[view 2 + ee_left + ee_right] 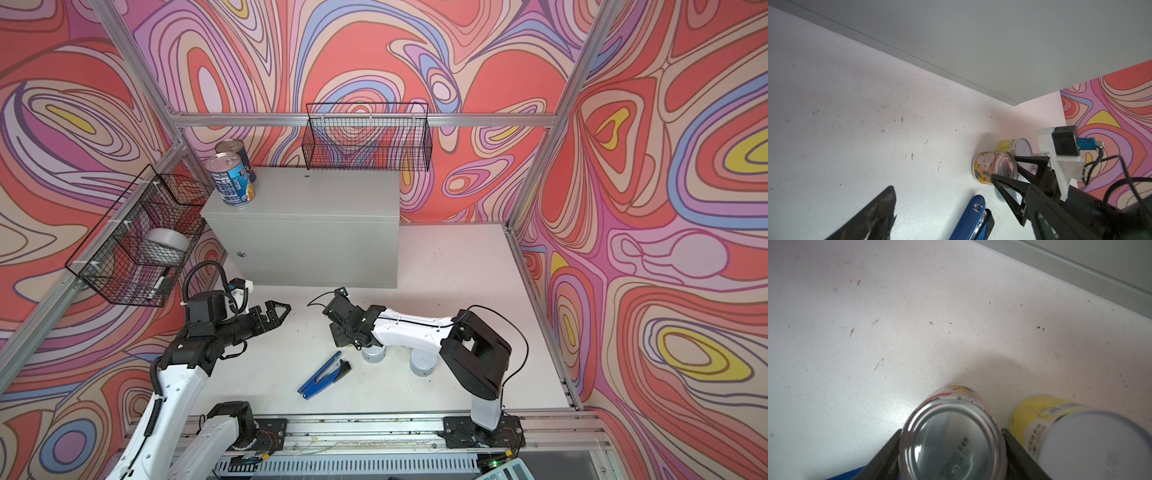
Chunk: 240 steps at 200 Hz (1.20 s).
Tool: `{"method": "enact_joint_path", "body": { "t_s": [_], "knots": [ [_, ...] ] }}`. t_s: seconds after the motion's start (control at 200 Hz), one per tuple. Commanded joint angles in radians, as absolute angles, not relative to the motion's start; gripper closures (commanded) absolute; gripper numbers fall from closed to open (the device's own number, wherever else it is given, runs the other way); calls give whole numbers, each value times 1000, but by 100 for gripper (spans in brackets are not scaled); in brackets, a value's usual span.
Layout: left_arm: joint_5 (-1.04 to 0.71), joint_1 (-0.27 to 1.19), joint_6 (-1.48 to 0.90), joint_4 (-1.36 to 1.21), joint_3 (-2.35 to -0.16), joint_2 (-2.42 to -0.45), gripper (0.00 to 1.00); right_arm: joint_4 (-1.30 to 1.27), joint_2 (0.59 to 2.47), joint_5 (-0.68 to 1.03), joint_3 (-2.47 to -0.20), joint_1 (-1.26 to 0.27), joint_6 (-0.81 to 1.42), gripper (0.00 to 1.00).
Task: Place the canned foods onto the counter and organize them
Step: 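Lower the right gripper around the orange fruit-labelled can and close it, then lift the orange-labelled can with the right gripper off the table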
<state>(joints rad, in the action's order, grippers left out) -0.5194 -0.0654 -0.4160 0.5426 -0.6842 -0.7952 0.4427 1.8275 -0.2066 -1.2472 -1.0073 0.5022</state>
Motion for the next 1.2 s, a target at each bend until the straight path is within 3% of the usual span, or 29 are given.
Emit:
{"method": "enact_joint_path", "body": {
  "t_s": [0.0,1.197],
  "knots": [
    [-517,-63,-413,565,-686,-790,0,445,1819,-247,-1241,-1010,513,35],
    [-537,-63,-410,544,-677,-758,0,416,1713,-192,-1243,-1008,525,38]
  ]
}}
